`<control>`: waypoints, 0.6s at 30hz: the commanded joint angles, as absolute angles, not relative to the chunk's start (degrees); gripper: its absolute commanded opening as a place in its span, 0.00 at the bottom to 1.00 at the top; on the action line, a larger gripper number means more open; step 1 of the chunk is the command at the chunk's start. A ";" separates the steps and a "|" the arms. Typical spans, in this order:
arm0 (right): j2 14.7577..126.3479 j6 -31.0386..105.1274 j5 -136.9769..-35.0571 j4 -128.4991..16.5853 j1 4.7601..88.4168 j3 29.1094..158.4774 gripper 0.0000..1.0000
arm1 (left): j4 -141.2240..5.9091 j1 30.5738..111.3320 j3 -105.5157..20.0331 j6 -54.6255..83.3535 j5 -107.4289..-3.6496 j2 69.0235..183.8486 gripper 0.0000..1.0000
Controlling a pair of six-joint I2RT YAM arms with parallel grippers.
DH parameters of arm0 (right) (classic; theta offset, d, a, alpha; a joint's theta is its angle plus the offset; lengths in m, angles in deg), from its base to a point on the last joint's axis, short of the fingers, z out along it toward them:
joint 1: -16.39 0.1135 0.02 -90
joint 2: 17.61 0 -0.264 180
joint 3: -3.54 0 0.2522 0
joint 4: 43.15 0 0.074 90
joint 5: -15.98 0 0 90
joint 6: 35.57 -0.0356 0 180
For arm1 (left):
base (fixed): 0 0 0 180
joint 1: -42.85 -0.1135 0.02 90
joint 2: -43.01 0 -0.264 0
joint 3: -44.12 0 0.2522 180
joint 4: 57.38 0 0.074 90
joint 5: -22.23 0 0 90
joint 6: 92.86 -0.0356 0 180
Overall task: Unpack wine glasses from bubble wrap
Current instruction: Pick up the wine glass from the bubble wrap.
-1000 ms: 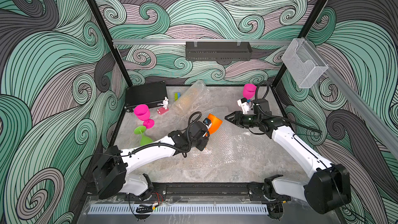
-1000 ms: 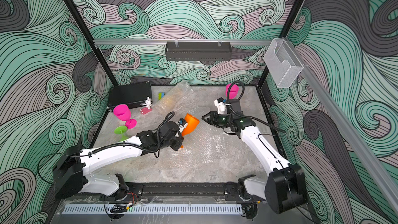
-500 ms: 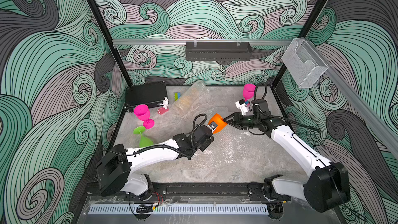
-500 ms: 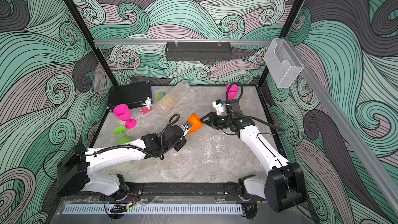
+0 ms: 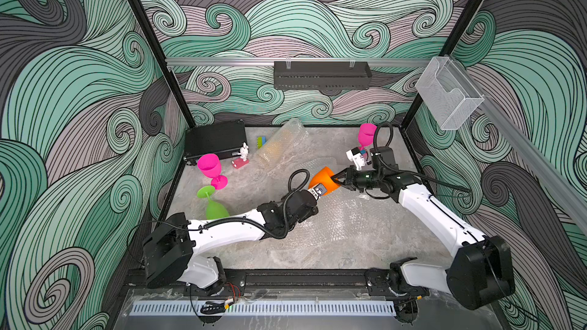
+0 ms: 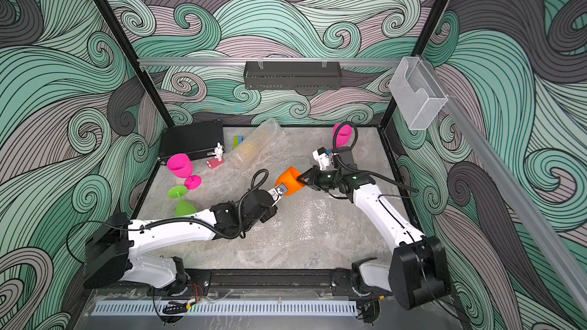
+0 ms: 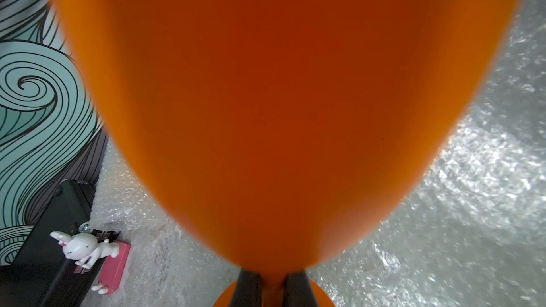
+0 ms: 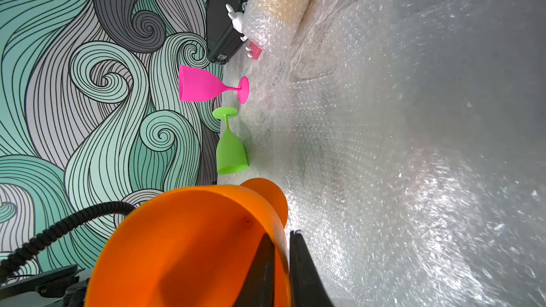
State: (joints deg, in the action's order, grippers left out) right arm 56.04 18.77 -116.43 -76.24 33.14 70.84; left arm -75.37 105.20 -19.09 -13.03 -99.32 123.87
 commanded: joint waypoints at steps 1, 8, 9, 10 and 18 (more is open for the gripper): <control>55.69 18.41 -118.40 -74.31 33.54 70.39 0.08 | -70.00 105.97 -19.54 -15.14 -100.78 124.13 0.00; 55.61 18.04 -117.31 -73.84 33.45 70.37 0.00 | -69.12 106.55 -19.55 -16.32 -102.49 125.98 0.13; 55.53 18.00 -117.00 -73.79 33.20 70.58 0.00 | -69.07 106.53 -19.46 -16.21 -102.98 125.89 0.29; 55.44 17.80 -116.68 -73.71 32.86 70.79 0.00 | -68.88 106.63 -19.37 -16.15 -103.51 125.67 0.41; 55.38 18.74 -112.34 -74.84 29.02 75.66 0.00 | -72.19 106.58 -20.67 -11.56 -103.50 121.28 0.64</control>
